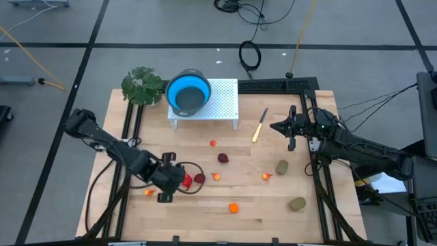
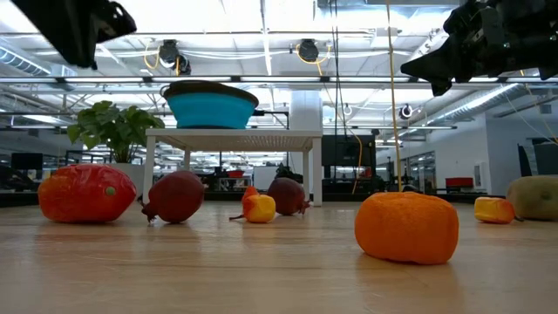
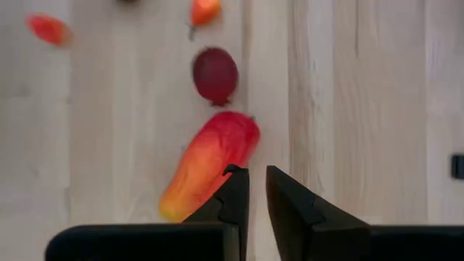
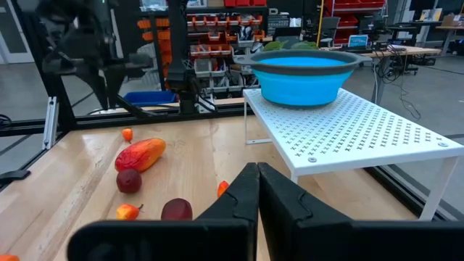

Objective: Pick & Place Fruit
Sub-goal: Put the mango into the strainer bowl on the shelf

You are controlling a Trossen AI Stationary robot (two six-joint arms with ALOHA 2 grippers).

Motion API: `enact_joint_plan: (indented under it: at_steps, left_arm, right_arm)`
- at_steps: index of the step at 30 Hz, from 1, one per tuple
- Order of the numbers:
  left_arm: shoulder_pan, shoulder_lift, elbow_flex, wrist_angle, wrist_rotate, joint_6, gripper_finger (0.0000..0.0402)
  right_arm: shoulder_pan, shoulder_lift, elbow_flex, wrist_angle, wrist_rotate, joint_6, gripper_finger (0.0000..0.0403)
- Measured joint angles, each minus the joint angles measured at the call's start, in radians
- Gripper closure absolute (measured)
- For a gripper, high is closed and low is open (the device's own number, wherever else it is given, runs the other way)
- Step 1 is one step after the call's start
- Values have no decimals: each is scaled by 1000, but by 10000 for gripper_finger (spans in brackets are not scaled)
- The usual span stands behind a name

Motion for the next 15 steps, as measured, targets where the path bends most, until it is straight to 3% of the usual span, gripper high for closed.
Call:
enact_joint_plan:
  at_steps: [5, 15]
  left_arm:
    - [22, 63, 0, 9, 40, 3, 288]
    - [68, 173, 0, -13, 44, -31, 134]
  right_arm:
    - [0, 0, 0, 0, 0, 0, 403]
    - [0, 0, 0, 0, 0, -1, 403]
